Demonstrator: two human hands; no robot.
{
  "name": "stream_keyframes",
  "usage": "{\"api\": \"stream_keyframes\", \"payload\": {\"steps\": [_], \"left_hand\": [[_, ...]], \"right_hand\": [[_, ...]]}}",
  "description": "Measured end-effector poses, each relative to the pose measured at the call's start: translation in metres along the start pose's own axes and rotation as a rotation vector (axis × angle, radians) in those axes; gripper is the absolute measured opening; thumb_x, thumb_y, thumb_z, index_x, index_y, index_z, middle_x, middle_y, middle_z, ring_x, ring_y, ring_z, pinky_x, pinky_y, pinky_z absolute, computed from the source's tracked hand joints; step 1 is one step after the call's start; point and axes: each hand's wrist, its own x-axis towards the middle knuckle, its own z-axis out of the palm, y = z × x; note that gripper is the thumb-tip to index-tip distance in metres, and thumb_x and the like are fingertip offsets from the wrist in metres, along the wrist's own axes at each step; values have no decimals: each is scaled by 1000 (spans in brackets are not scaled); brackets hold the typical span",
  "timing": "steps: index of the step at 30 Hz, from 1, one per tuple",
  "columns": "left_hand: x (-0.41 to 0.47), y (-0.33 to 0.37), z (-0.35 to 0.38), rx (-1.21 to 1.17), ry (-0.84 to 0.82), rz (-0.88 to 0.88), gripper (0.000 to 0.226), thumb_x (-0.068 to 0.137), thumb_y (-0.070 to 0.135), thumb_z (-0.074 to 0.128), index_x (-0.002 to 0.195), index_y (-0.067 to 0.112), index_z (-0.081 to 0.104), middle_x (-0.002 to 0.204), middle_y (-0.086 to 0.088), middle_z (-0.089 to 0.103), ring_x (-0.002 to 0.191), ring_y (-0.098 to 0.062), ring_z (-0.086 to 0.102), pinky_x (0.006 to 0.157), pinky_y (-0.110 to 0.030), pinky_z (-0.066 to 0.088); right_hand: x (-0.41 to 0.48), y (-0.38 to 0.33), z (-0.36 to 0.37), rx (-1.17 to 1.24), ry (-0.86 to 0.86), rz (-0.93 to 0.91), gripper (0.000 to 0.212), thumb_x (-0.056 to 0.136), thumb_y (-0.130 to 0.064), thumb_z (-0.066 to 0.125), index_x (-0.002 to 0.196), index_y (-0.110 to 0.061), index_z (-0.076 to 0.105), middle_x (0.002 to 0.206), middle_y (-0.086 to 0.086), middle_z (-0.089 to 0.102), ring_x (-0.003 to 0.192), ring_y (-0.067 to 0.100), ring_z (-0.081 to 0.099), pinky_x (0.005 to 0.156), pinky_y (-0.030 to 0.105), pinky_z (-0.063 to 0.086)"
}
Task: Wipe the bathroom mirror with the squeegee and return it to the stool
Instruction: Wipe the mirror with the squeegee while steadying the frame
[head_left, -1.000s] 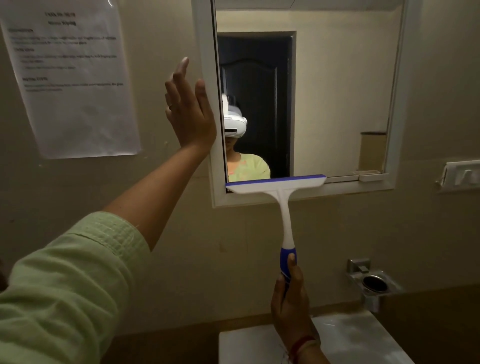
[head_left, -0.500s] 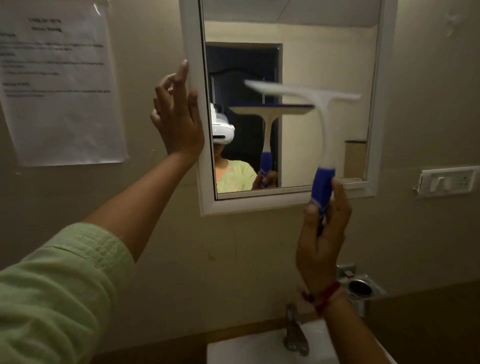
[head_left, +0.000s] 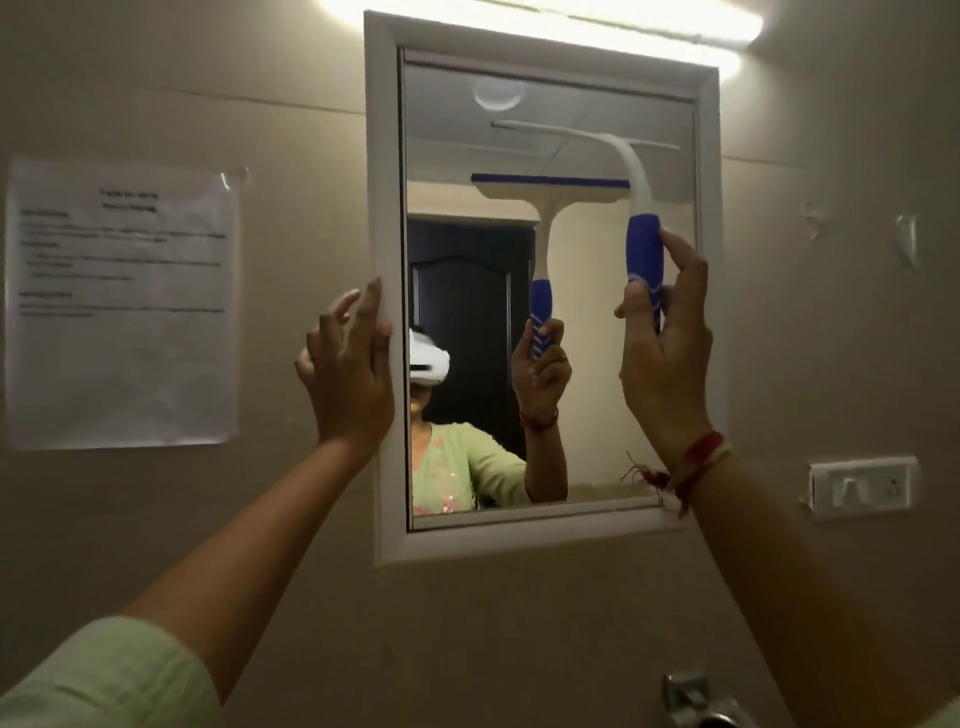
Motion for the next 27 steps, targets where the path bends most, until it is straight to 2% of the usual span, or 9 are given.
{"api": "stream_keyframes", "payload": {"steps": [3, 9, 11, 15, 17, 23, 27], "left_hand": [[0, 0, 0, 3, -9, 17, 42, 96, 33, 33, 138, 27, 36, 133, -8, 46, 116, -28, 44, 93, -48, 31], [0, 2, 0, -12, -2, 5, 42, 96, 34, 33, 137, 29, 36, 135, -9, 45, 118, -30, 42, 94, -52, 32], [0, 2, 0, -11, -3, 0, 42, 95, 33, 34, 137, 29, 37, 134, -10, 45, 118, -30, 42, 94, -53, 32], [1, 1, 1, -13, 4, 3, 42, 96, 33, 34, 137, 30, 37, 132, -11, 45, 117, -30, 42, 94, -50, 31], [1, 0, 2, -7, 4, 6, 42, 96, 33, 33, 137, 29, 37, 132, -11, 46, 116, -29, 42, 94, -49, 31], [0, 1, 1, -14, 6, 13, 42, 96, 31, 33, 138, 26, 37, 131, -12, 47, 116, -30, 42, 93, -47, 31], [0, 2, 1, -28, -3, 14, 43, 96, 30, 33, 138, 24, 37, 131, -12, 47, 118, -30, 42, 95, -47, 30]], "right_hand": [[17, 1, 3, -43, 27, -32, 41, 96, -20, 43, 134, -12, 33, 122, 16, 57, 95, 20, 61, 76, 11, 48], [35, -4, 12, -62, 66, -72, 41, 95, -21, 43, 134, -11, 35, 126, 15, 55, 100, 26, 61, 84, 33, 54], [43, -3, 17, -62, 65, -88, 41, 95, -21, 43, 134, -10, 36, 125, 15, 56, 99, 26, 61, 82, 29, 53], [56, 2, 29, -66, 63, -129, 40, 95, -20, 43, 133, -9, 37, 123, 14, 58, 94, 23, 62, 74, 11, 46], [61, 4, 33, -73, 60, -138, 39, 95, -20, 45, 132, -9, 40, 120, 13, 60, 92, 20, 62, 73, 7, 44], [71, 4, 38, -67, 61, -148, 37, 94, -19, 45, 129, -7, 43, 119, 13, 61, 94, 23, 63, 77, 13, 46], [71, 3, 40, -63, 48, -136, 40, 95, -19, 45, 132, -7, 41, 125, 13, 58, 102, 25, 62, 86, 27, 52]]}}
